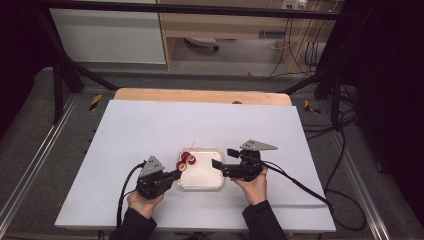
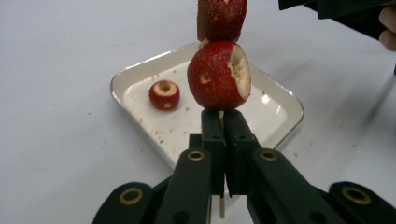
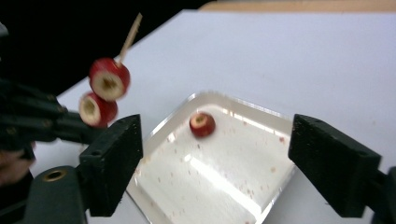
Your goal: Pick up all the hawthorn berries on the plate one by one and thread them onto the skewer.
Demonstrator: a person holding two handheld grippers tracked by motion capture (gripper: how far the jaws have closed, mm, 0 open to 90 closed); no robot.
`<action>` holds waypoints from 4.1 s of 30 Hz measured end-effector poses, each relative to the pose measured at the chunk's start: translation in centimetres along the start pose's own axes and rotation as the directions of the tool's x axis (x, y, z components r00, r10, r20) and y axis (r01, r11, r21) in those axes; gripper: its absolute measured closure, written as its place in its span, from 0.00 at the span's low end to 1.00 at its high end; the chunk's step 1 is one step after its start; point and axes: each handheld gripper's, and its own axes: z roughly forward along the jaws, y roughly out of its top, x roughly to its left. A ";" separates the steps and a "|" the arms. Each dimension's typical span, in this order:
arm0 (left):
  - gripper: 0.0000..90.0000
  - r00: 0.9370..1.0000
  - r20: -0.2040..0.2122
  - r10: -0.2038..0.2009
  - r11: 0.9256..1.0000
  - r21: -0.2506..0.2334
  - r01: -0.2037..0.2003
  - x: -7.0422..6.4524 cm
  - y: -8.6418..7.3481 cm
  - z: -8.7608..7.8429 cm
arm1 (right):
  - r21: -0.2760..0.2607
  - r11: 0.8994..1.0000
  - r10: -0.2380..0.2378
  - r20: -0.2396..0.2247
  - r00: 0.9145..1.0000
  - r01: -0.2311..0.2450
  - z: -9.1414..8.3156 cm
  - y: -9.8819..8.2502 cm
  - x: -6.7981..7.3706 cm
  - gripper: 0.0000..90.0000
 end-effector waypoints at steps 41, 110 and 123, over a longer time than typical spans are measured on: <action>0.98 0.997 -0.046 0.055 0.988 0.149 -0.048 4.5 -3.7 -3.9 | 0.564 0.793 -0.252 -0.040 0.967 0.230 12.6 5.2 2.6 0.42; 0.98 0.995 -0.053 0.079 0.989 0.127 -0.071 3.2 -3.3 -3.6 | 0.536 0.832 -0.122 -0.072 0.990 0.142 9.9 7.0 3.0 0.70; 0.98 0.995 -0.079 0.069 0.994 0.084 -0.063 0.9 -1.8 -2.2 | 0.270 0.962 -0.012 -0.066 0.998 0.030 4.3 5.1 1.5 0.70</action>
